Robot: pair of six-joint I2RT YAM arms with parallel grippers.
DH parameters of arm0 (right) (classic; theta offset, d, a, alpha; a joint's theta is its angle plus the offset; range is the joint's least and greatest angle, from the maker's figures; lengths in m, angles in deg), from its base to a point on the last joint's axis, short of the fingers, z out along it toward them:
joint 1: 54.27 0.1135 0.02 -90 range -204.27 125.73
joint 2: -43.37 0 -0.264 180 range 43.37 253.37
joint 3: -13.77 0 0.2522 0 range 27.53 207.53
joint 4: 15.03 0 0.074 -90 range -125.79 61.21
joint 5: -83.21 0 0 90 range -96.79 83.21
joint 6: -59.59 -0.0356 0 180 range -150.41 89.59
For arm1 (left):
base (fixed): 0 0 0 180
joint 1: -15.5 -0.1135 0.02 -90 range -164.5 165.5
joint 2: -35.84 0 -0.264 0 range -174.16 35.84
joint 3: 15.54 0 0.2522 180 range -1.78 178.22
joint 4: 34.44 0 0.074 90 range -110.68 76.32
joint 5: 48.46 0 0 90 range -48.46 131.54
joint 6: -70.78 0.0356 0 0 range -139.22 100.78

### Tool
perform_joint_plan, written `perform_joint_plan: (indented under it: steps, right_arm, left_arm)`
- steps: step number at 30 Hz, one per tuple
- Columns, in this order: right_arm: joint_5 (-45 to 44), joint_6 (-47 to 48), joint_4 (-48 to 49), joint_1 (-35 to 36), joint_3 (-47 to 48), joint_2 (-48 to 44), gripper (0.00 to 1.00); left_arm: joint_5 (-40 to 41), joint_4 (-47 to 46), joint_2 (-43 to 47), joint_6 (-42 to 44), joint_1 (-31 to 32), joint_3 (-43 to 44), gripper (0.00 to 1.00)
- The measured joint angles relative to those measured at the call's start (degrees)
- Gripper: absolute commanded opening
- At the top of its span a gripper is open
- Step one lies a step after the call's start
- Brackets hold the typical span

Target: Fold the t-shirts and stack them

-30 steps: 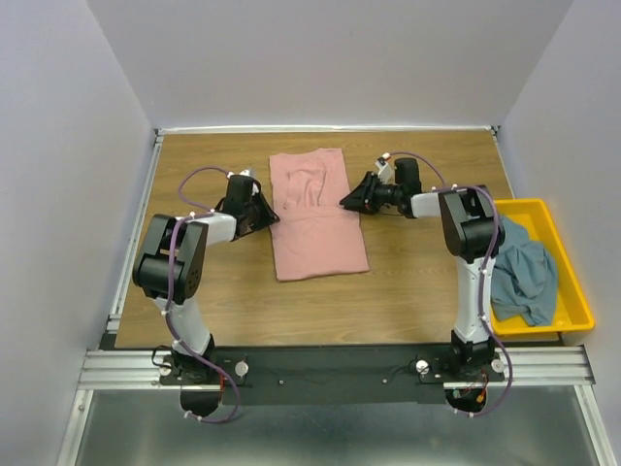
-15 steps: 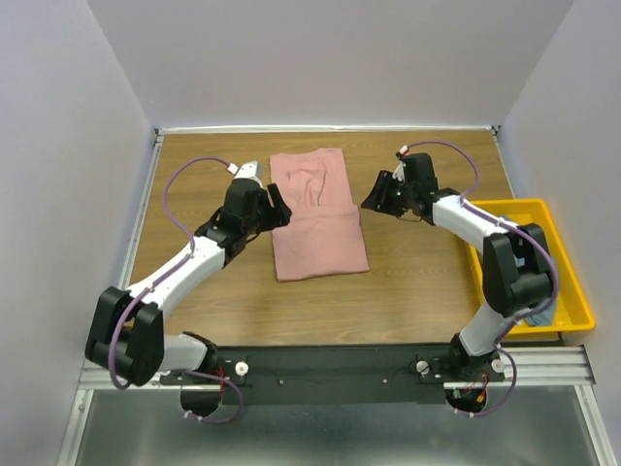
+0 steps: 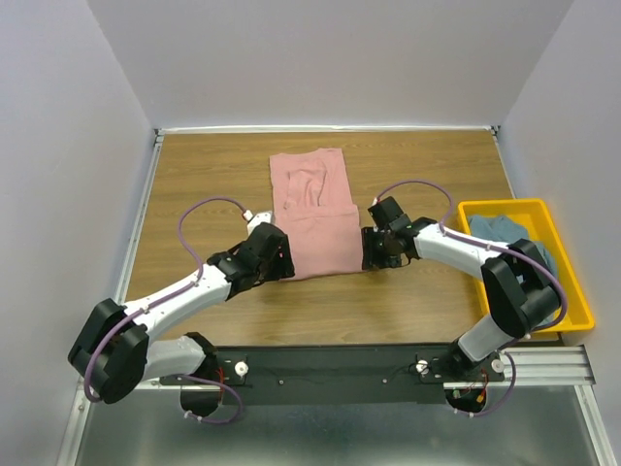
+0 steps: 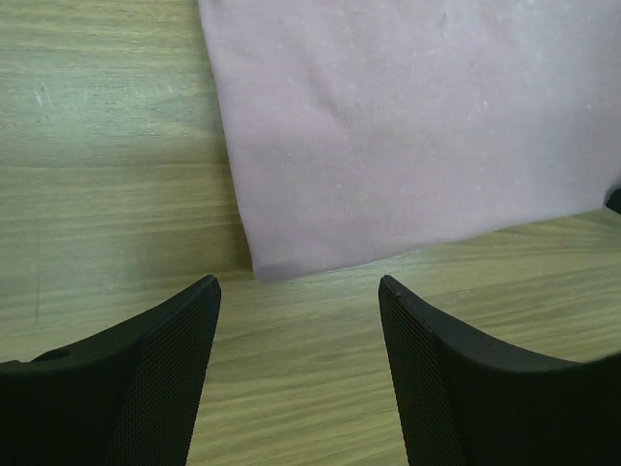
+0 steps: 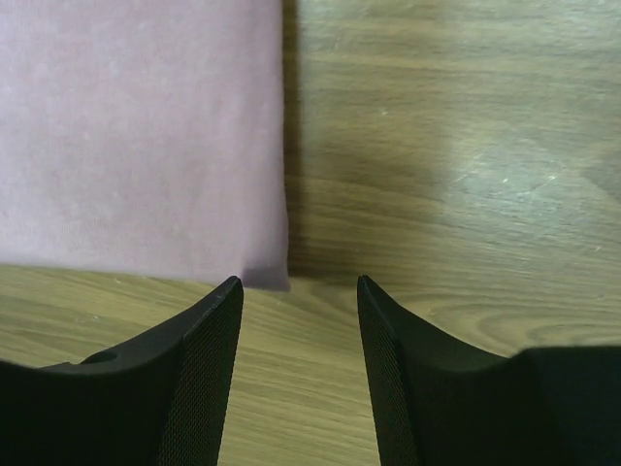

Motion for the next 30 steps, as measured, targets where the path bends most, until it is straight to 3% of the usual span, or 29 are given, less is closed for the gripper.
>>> perform_joint_plan:
  steps: [16, 21, 26, 30]
  right_arm:
    - [-8.2, -1.8, -0.4, 7.4, 3.1, 4.7, 0.52]
    - [-10.0, -2.9, 0.0, 8.9, 3.4, 5.3, 0.36]
    - [-9.9, -4.6, 1.9, 9.6, 2.5, 5.0, 0.03]
    - [-10.1, -4.7, 2.5, 10.1, 2.2, 4.7, 0.01]
  left_arm:
    - [2.8, 2.2, -6.9, -1.9, 1.9, 1.9, 0.74]
    - [3.5, 3.1, -8.0, -2.1, 1.9, 2.7, 0.73]
    - [3.7, 3.7, -9.2, -2.3, 1.9, 2.9, 0.73]
    - [3.9, 4.2, -11.4, -2.3, 1.9, 4.0, 0.73]
